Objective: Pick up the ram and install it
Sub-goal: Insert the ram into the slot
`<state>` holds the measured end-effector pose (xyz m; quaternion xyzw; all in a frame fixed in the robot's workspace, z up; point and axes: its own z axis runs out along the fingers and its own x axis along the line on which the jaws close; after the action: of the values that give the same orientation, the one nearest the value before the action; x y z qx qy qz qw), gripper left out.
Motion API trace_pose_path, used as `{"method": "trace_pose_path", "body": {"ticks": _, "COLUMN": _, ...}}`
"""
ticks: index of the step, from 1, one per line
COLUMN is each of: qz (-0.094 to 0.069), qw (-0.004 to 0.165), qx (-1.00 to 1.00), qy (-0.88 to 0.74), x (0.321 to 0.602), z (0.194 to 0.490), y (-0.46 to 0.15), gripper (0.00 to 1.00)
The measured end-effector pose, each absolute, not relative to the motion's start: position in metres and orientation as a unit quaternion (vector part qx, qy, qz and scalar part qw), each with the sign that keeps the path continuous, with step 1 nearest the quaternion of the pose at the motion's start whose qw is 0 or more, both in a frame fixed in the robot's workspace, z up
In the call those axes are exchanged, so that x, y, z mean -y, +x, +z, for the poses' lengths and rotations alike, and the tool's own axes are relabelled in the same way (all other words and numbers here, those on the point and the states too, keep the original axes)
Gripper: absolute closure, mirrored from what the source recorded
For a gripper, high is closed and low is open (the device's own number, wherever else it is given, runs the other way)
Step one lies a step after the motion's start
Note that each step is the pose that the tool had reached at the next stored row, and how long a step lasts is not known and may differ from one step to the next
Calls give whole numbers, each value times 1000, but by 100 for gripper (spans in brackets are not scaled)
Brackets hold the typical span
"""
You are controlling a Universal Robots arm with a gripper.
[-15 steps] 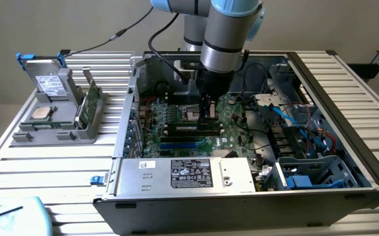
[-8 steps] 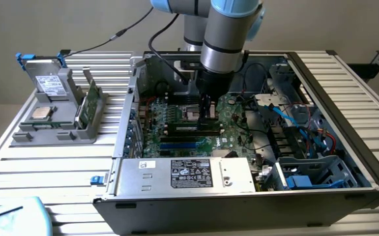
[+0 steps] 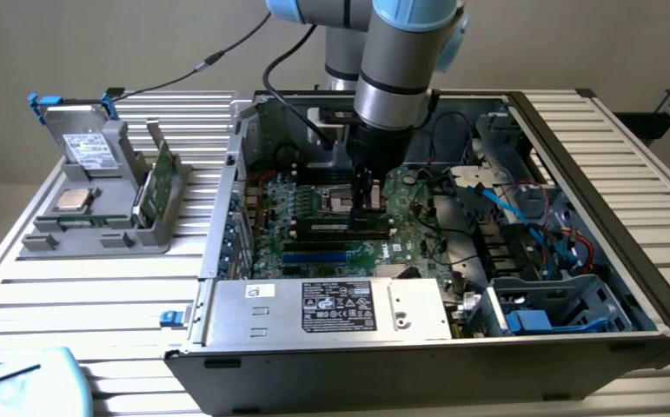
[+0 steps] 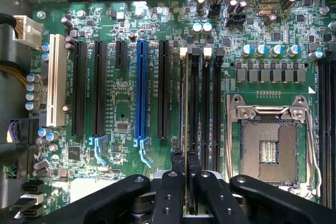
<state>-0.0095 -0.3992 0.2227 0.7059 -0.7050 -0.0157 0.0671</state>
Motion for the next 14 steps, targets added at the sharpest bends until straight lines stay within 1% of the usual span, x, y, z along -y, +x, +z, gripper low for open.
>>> {"method": "trace_pose_path", "body": {"ticks": 14, "qz": -15, "qw": 68, "qx": 705, "qy": 706, "x": 399, "z": 223, "y": -9, "gripper": 86}}
